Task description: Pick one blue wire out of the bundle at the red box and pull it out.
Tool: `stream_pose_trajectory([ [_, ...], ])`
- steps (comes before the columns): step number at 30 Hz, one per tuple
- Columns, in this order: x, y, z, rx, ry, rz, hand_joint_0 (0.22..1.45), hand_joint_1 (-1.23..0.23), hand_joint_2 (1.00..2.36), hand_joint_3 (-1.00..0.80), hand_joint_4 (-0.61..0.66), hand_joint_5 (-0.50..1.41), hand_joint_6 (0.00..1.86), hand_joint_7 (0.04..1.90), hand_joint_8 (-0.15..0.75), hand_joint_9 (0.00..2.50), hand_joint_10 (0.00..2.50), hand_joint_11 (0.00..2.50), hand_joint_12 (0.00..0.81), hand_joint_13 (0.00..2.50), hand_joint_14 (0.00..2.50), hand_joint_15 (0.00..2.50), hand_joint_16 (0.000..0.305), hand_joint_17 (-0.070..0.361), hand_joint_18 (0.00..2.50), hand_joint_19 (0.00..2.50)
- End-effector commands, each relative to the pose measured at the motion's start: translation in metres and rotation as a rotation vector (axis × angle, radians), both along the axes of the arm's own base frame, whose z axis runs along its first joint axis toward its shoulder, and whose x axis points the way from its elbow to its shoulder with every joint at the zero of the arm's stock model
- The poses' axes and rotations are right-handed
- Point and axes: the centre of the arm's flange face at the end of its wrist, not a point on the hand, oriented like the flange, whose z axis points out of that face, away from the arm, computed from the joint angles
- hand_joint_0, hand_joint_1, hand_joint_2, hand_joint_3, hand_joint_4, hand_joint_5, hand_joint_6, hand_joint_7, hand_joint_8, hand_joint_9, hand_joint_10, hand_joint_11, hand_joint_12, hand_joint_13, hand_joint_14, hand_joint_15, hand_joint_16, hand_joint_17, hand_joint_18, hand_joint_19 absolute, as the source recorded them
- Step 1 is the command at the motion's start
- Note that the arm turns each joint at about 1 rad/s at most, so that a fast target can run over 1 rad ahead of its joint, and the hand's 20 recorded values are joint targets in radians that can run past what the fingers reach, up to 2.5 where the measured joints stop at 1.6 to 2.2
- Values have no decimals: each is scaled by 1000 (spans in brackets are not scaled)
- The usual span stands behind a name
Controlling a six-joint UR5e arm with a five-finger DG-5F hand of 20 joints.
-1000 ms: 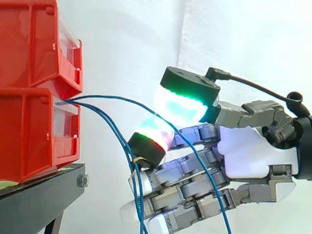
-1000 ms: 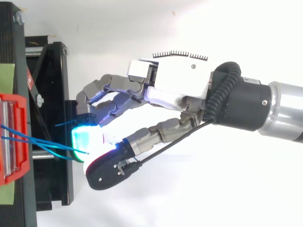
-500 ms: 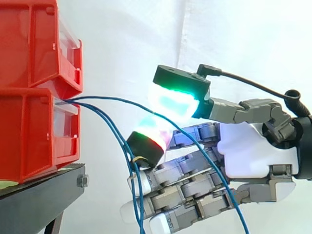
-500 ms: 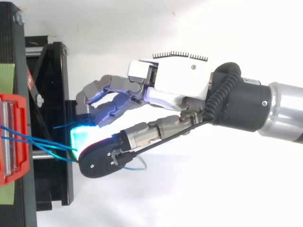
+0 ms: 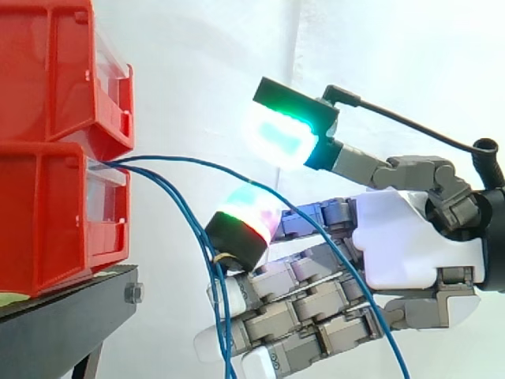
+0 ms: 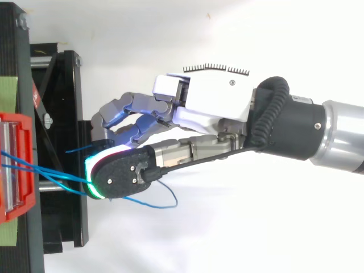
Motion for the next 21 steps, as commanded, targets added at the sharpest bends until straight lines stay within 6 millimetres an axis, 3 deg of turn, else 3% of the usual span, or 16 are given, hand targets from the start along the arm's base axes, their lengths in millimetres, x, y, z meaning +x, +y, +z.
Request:
stream_pose_trajectory([
  [1,0,0,0,0,-1,1,435,-580,1000,-500,180,-141,796,1035,346,847,14,533,478,539,11,277,70,158,498,387],
  [9,0,0,1,0,-1,1,580,-800,1001,-484,162,-153,851,1148,313,803,16,547,428,507,11,261,59,133,460,358],
  [21,0,0,0,0,1,2,582,-761,1016,-243,67,-174,889,1151,295,783,18,553,423,500,10,272,59,132,457,377],
])
